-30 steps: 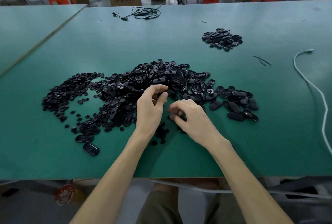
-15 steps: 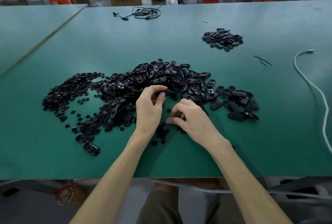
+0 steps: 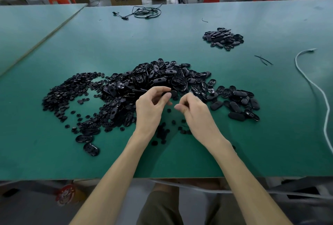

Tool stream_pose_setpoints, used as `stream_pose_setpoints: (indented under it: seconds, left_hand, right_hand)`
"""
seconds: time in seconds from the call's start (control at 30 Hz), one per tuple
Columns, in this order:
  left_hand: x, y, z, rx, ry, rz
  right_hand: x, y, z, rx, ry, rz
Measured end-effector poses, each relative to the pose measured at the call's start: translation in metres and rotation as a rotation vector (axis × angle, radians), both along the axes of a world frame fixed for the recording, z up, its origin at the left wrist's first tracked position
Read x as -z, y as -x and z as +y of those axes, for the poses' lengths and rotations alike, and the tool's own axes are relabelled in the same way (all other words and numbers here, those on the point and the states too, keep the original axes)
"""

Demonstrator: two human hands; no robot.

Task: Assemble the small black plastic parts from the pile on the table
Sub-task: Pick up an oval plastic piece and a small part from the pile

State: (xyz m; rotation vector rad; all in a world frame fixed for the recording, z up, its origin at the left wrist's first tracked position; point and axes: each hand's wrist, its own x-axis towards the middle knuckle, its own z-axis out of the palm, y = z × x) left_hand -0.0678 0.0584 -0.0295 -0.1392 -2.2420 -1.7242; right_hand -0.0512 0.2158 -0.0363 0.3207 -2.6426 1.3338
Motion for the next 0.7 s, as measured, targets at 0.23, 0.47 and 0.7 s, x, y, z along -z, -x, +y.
stream_pose_setpoints:
  seconds: [0.23,0.47,0.7]
  left_hand:
    - [0.0008,0.0007,0.0008,0.044,0.001,-0.012]
    - [0.0025,0.0021,0.0021,0.084,0.002,-0.014]
    - [0.0022,0.0013,0.0028,0.103,-0.001,-0.013]
  right_hand:
    - [-0.0019,0.003,0.007,0.147,0.225,0.079]
    - [-0.0017,0.0032,0.0097,0.16,0.281,0.075]
    - [-0.0043,0.0032,0.0103,0.143,0.322,0.076]
